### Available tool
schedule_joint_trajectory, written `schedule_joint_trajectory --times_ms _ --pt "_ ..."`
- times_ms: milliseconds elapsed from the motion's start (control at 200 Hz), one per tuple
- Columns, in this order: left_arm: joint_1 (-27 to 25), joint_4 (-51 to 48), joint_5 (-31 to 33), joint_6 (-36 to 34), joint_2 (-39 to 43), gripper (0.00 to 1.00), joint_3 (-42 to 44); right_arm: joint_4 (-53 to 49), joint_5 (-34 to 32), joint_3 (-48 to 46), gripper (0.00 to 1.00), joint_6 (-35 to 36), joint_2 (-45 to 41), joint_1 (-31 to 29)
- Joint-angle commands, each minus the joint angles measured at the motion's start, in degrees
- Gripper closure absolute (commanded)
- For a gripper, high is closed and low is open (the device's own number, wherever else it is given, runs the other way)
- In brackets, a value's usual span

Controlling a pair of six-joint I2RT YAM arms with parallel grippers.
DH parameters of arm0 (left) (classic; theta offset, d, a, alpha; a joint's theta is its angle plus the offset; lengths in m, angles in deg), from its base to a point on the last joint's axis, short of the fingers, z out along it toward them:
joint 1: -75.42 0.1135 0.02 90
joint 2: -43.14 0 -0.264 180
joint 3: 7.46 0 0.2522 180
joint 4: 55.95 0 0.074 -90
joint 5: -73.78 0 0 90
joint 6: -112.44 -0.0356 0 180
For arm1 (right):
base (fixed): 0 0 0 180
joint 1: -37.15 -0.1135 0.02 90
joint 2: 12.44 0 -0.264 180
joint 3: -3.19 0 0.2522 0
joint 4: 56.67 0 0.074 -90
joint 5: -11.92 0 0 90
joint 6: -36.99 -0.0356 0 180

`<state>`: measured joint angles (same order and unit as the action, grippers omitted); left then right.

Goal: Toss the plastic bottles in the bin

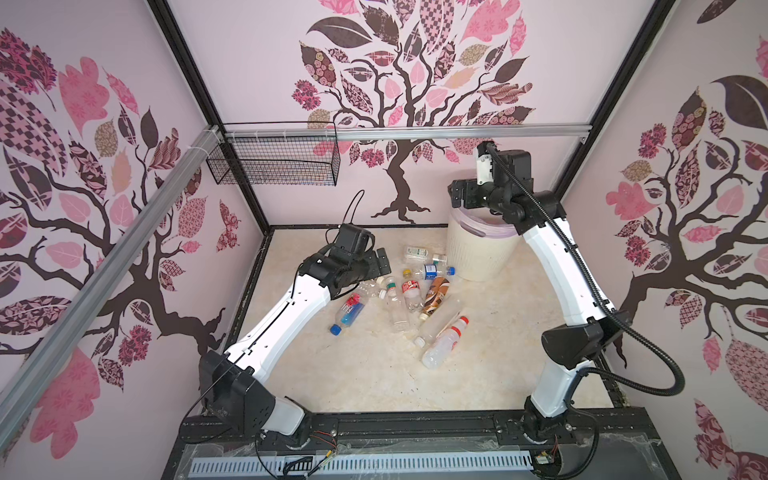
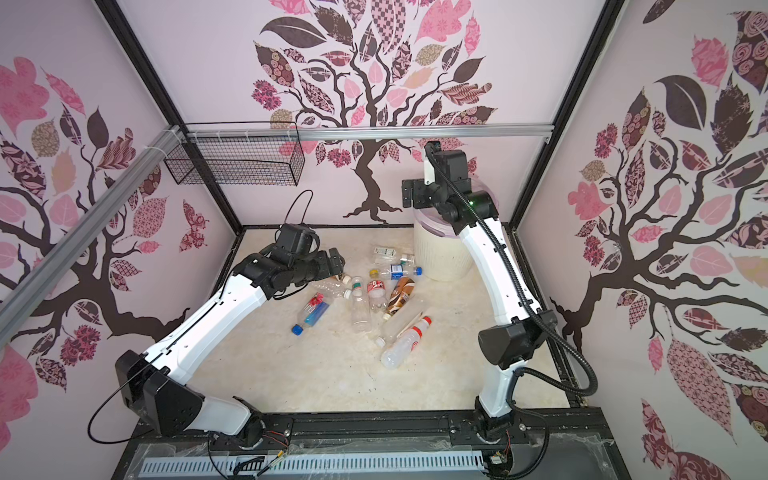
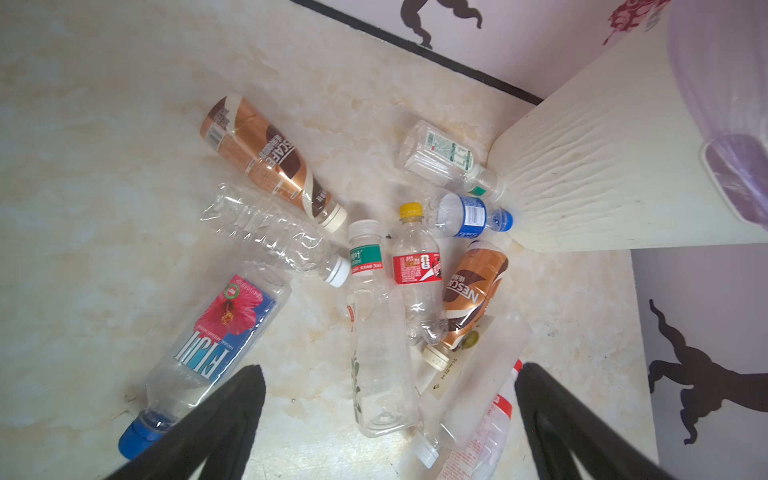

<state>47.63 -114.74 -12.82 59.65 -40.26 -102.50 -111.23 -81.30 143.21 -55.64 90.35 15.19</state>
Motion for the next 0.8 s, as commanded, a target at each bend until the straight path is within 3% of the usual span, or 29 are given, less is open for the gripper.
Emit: schedule_joint_trajectory --times_ms 0,190,365,550,795 --pt "2.92 -1.93 -2.54 -1.11 0.85 0.02 4.36 1.2 -3.21 -5.0 0.0 1.21 -3.79 -6.62" --pt "9.63 -2.03 -6.92 -4.32 1.11 0.02 10.6 10.19 -4.42 -23.46 0.01 0.04 -9.74 -16.5" --pt "10.25 -4.1 -1.42 -7.34 -1.83 0.02 13.36 15.0 -4.71 -35.04 0.0 -2.22 -11.91 -21.89" --pt "10.22 -4.31 -0.68 -8.59 -6.51 0.02 13.99 19.25 -4.14 -46.22 0.01 -4.54 -14.46 -25.36" --pt "10.21 -3.39 -0.42 -9.59 -10.51 0.02 14.98 23.06 -0.61 -55.21 0.0 -8.06 -17.64 -25.59"
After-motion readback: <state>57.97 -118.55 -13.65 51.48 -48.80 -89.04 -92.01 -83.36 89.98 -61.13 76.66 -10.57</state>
